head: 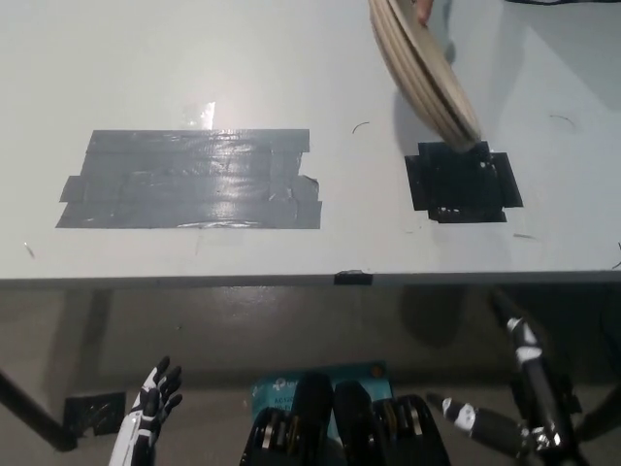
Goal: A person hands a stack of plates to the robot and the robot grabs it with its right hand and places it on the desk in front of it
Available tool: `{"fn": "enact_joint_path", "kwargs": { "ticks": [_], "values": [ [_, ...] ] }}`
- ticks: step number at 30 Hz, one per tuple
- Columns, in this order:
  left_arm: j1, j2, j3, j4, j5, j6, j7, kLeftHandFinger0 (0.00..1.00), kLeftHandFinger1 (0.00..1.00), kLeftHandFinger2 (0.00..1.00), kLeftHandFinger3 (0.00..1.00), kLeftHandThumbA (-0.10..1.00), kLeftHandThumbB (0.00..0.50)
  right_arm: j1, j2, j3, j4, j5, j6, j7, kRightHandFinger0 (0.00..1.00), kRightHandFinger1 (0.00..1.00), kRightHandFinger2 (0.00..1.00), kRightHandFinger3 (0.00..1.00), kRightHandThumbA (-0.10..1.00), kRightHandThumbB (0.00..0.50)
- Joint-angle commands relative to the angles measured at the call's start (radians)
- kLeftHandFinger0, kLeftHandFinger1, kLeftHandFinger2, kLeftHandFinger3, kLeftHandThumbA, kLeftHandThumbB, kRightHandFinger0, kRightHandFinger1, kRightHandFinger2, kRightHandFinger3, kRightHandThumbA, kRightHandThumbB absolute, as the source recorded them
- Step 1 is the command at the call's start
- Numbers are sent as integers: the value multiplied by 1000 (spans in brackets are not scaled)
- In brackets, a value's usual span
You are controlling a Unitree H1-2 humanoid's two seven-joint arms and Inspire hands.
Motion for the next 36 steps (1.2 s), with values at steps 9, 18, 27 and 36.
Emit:
{"fn": "enact_joint_path", "kwargs": {
  "ticks": [9,18,27,36],
  "values": [
    [8,3,-7,-14,11,-39,-3,1000,1000,1000,1000,1000,215,-350,17,-51,-62,-400,21,-164,1000,1000,1000,1000,996,367],
    [10,4,-8,-17,19,-28,0,1000,1000,1000,1000,1000,210,-526,-1,-58,172,-437,27,-252,1000,1000,1000,1000,963,337],
    [9,2,-10,-16,26,-26,-1,1000,1000,1000,1000,1000,225,-677,-30,-36,407,-474,47,-310,1000,1000,1000,1000,1000,362],
    [11,2,-7,-21,32,-27,2,1000,1000,1000,1000,1000,225,-787,-46,1,605,-489,34,-372,1000,1000,1000,1000,1000,376]
  ]
}}
